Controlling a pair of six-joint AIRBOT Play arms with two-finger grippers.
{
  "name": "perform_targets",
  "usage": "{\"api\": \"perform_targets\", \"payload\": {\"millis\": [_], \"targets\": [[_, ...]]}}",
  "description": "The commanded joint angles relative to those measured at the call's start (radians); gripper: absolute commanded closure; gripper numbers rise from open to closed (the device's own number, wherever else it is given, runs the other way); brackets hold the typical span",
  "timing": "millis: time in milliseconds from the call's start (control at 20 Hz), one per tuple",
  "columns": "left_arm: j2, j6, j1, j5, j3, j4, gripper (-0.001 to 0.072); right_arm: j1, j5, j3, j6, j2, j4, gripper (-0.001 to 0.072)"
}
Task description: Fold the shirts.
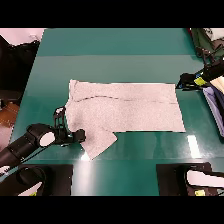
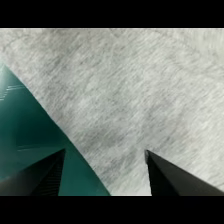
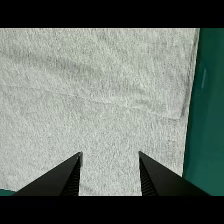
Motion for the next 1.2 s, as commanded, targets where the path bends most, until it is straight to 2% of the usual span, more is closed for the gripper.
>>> {"api": "perform_targets", "payload": {"millis": [0,350,400,500,550,700,800,950,1150], "targets": [[-0.003,-0.010,0.000,0.030,-0.008,-0.001,0.0108,0.000,0.012,0.001,0.000,0.000,0.002,0.0295],[-0.003,-0.028,0.000,0.051,-0.040,0.000,0.0109,0.001,0.029,0.001,0.000,0.001,0.010,0.0295],[-0.003,-0.028,0.000,0.068,-0.040,0.000,0.0151,0.001,0.031,0.001,0.000,0.001,0.019,0.0295],[-0.003,-0.024,0.000,0.110,-0.040,-0.002,0.0658,0.001,0.043,0.001,-0.001,0.001,0.024,0.0295],[-0.002,-0.025,0.000,0.126,-0.039,-0.008,0.0682,0.000,0.053,0.001,-0.002,0.001,0.023,0.0295],[-0.002,-0.011,0.000,0.101,0.004,-0.008,0.0683,-0.015,0.089,-0.001,-0.015,0.008,0.022,0.0295],[-0.002,0.062,0.000,0.062,0.062,-0.007,0.0683,-0.038,0.090,-0.045,-0.016,0.042,0.018,0.0296],[0.000,0.155,0.000,0.008,0.154,-0.005,0.0683,-0.111,0.058,-0.210,-0.035,0.132,-0.015,0.0297],[0.000,0.219,0.000,-0.008,0.214,-0.005,0.0683,-0.246,-0.001,-0.445,-0.069,0.187,-0.016,0.0297]]}}
